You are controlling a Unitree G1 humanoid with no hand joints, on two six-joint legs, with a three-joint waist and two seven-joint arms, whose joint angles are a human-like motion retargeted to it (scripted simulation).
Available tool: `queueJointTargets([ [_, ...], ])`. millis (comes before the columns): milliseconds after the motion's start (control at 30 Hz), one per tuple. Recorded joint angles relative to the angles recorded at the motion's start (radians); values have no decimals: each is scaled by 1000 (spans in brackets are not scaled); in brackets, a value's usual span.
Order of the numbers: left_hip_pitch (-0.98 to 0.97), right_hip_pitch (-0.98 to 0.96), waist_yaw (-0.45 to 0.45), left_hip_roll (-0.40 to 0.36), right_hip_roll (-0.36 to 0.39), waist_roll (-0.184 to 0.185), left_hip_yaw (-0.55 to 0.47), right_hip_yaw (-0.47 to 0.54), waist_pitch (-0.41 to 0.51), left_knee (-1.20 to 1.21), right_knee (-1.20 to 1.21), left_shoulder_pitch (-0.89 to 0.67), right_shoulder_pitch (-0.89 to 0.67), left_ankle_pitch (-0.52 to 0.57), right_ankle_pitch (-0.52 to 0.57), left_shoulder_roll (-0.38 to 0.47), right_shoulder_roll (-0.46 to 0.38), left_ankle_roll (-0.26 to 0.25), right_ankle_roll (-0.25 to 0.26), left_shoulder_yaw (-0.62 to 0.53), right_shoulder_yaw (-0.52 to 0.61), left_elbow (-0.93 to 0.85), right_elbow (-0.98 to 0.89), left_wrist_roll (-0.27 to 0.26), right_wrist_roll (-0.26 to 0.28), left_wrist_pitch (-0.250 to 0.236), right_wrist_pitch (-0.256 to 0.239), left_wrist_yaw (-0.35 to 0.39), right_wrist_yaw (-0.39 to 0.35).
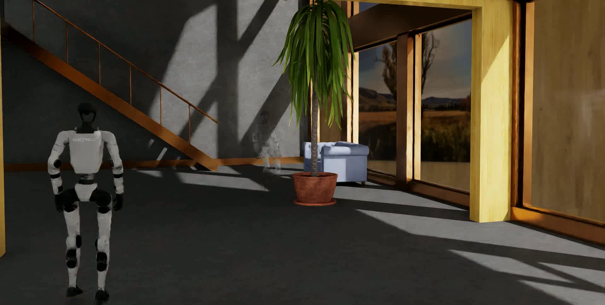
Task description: Walk to the sofa
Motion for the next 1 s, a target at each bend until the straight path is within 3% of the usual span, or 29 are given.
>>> queueJointTargets([
  [67, -18, -7, 7, -3, 2, 10, 0, 0, -1, 19, -29, -3, 4, 46, 34, -2, -4, 0, 0, -7, -10, -3, 7, 0, 0, 0, 0, 0, 0],
  [100, -8, -2, 7, -3, 11, 13, 0, 0, 5, 23, 244, 4, 9, 53, -95, 4, -6, 0, 0, -13, 1, -21, 3, 0, 0, 0, 0, 0, 0],
  [133, -20, -19, -20, -8, 20, 18, 0, 0, -3, 35, 255, 4, 16, 57, -227, 4, -9, 0, 0, -19, -6, -24, 10, 0, 0, 0, 0, 0, 0],
  [300, 94, -322, -113, -36, -16, -11, 0, 0, 85, 51, 754, -11, 48, -39, -273, 40, -4, 0, 0, 24, -67, -155, -41, 0, 0, 0, 0, 0, 0],
  [367, 141, -428, -201, 10, -6, 29, 0, 0, 84, 19, 726, -50, 73, -112, -257, 7, -19, 0, 0, 46, -65, -145, -35, 0, 0, 0, 0, 0, 0],
  [500, 303, -605, -241, 26, -47, 29, 0, 0, 109, -37, 520, -100, 97, -296, -91, 40, -20, 0, 0, 20, -37, -227, 33, 0, 0, 0, 0, 0, 0],
  [600, 401, -674, -281, 42, -61, 28, 0, 0, 105, -45, 432, -141, 94, -319, -98, 39, -21, 0, 0, -22, 12, -220, 77, 0, 0, 0, 0, 0, 0],
  [667, 443, -691, -320, 75, -62, 37, 0, 0, 92, -20, 539, -121, 113, -238, -118, 28, -19, 0, 0, 7, -26, -157, 100, 0, 0, 0, 0, 0, 0],
  [700, 425, -706, -334, 80, -57, 50, 0, 0, 82, 35, 598, -96, 108, -139, -130, 24, -20, 0, 0, -24, -23, -131, 110, 0, 0, 0, 0, 0, 0],
  [733, 411, -676, -329, 112, -28, 71, 0, 0, 84, 129, 655, -86, 103, 11, -162, 15, -20, 0, 0, -43, -5, -78, 132, 0, 0, 0, 0, 0, 0],
  [800, 255, -579, -277, 116, 10, 48, 0, 0, 82, 482, 675, -51, 87, 311, -238, 10, -9, 0, 0, -65, -7, 9, 130, 0, 0, 0, 0, 0, 0],
  [867, 43, -430, -200, 120, 51, 33, 0, 0, 110, 853, 635, -8, 69, 304, -297, 21, -7, 0, 0, -61, -13, 13, 64, 0, 0, 0, 0, 0, 0],
  [900, -66, -345, -139, 104, 49, 16, 0, 0, 108, 913, 590, 21, 59, 285, -310, 15, -7, 0, 0, -32, -10, 10, 30, 0, 0, 0, 0, 0, 0],
  [933, -171, -257, -97, 91, 49, -6, 0, 0, 120, 872, 521, 28, 36, 277, -309, 22, -10, 0, 0, -53, -23, 15, -6, 0, 0, 0, 0, 0, 0],
  [1000, -320, -69, 6, 69, 42, -27, 0, 0, 125, 573, 389, 55, 36, 392, -296, 29, -19, 0, 0, -51, -71, 22, -88, 0, 0, 0, 0, 0, 0],
])
